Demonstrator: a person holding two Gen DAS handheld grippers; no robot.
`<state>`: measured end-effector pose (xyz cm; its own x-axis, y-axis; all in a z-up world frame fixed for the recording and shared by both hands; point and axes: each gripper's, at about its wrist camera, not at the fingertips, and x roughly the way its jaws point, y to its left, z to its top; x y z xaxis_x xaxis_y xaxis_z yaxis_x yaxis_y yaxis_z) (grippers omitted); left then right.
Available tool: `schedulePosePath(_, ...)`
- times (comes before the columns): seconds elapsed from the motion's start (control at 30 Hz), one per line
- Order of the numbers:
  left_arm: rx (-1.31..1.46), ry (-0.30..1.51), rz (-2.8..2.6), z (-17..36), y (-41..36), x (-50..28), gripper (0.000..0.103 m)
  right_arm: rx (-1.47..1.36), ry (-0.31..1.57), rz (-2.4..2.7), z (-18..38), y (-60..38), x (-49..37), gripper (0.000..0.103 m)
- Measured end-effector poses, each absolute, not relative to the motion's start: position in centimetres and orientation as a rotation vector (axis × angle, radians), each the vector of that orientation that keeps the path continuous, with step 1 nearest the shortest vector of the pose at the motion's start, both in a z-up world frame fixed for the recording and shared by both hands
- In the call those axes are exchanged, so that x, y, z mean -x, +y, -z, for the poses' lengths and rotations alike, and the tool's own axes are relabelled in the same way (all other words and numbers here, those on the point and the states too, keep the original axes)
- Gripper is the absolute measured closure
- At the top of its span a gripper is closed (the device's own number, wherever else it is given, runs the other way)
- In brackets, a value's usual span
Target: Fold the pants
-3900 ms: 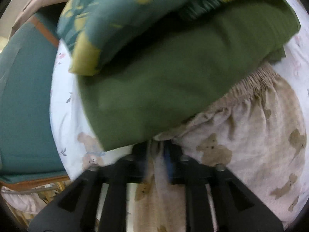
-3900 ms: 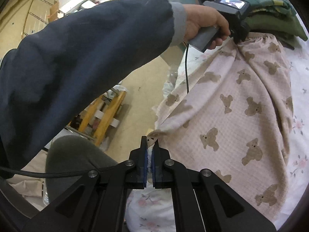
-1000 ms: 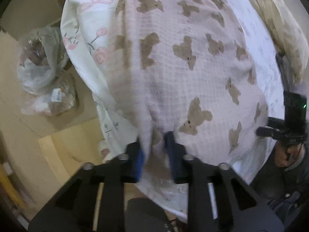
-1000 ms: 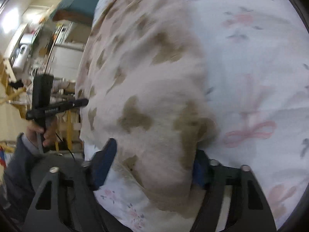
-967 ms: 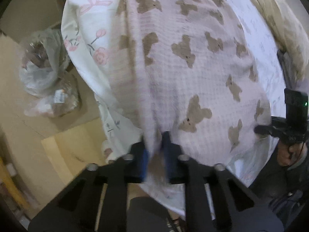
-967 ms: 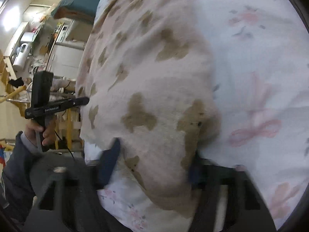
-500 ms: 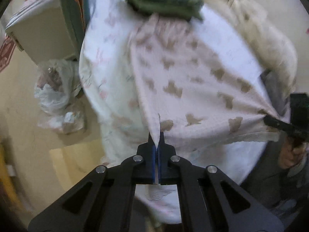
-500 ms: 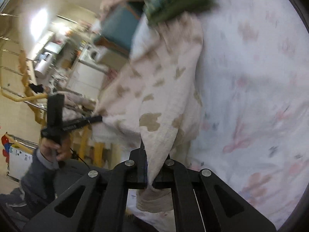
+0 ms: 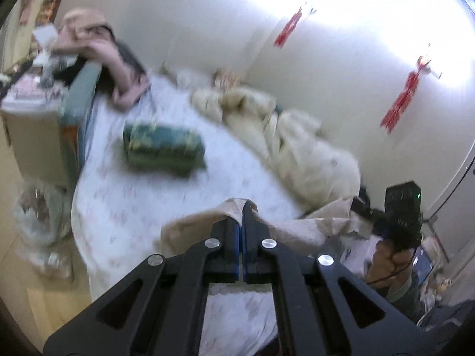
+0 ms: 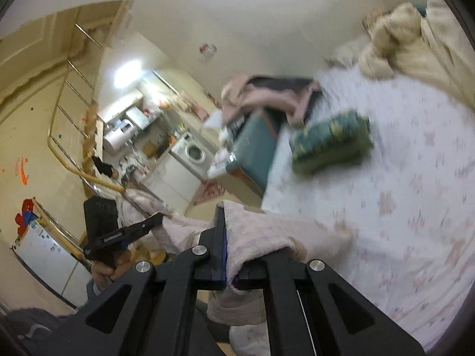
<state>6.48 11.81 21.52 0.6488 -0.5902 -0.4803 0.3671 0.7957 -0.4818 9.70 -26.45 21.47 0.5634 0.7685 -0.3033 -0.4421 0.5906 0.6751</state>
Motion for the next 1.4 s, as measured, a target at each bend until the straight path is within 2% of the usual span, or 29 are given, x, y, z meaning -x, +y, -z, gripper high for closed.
schedulePosePath(0.2,0.394,0.597,0.527,-24.8,11.5,-9.4,0.103,-0.571,0.598,-0.736,-25.1,-27.4,-12.8,0.101)
schedulePosePath(0.47,0.321,0.566,0.443,-25.5,9.8,-16.5,0.103,-0.518,0.62,-0.686,-26.7,-26.6,-21.0,0.101)
schedulePosePath(0.63,0.291,0.442,0.451,-26.9,9.6,-16.7,0.103,-0.52,0.549,-0.676,-28.4,-27.2,-23.0,0.101)
schedulePosePath(0.73,0.29,0.451,0.456,-25.8,9.8,-16.4,0.103,-0.482,0.572,-0.664,-27.7,-26.9,-22.5,0.101)
schedulePosePath(0.83,0.291,0.54,0.441,-22.5,9.8,-16.1,0.103,-0.469,0.645,-0.638,-24.6,-27.3,-21.9,0.101)
schedulePosePath(0.93,0.288,0.707,0.417,-16.3,9.1,-15.4,0.103,-0.497,0.754,-0.591,-19.3,-28.3,-20.8,0.101)
schedulePosePath(1.07,0.262,0.977,0.363,-6.1,8.3,-13.5,0.103,-0.533,0.978,-0.507,-9.1,-29.2,-17.9,0.101)
schedulePosePath(1.2,0.27,1.302,0.296,4.4,7.9,-10.7,0.103,-0.545,1.298,-0.404,2.4,-28.8,-13.7,0.101)
schedulePosePath(1.3,0.203,1.427,0.244,8.4,7.4,-8.9,0.102,-0.521,1.478,-0.312,7.4,-28.7,-11.0,0.096)
schedulePosePath(1.4,0.121,1.485,0.223,9.5,7.3,-8.0,0.101,-0.467,1.613,-0.257,9.1,-28.5,-9.0,0.093)
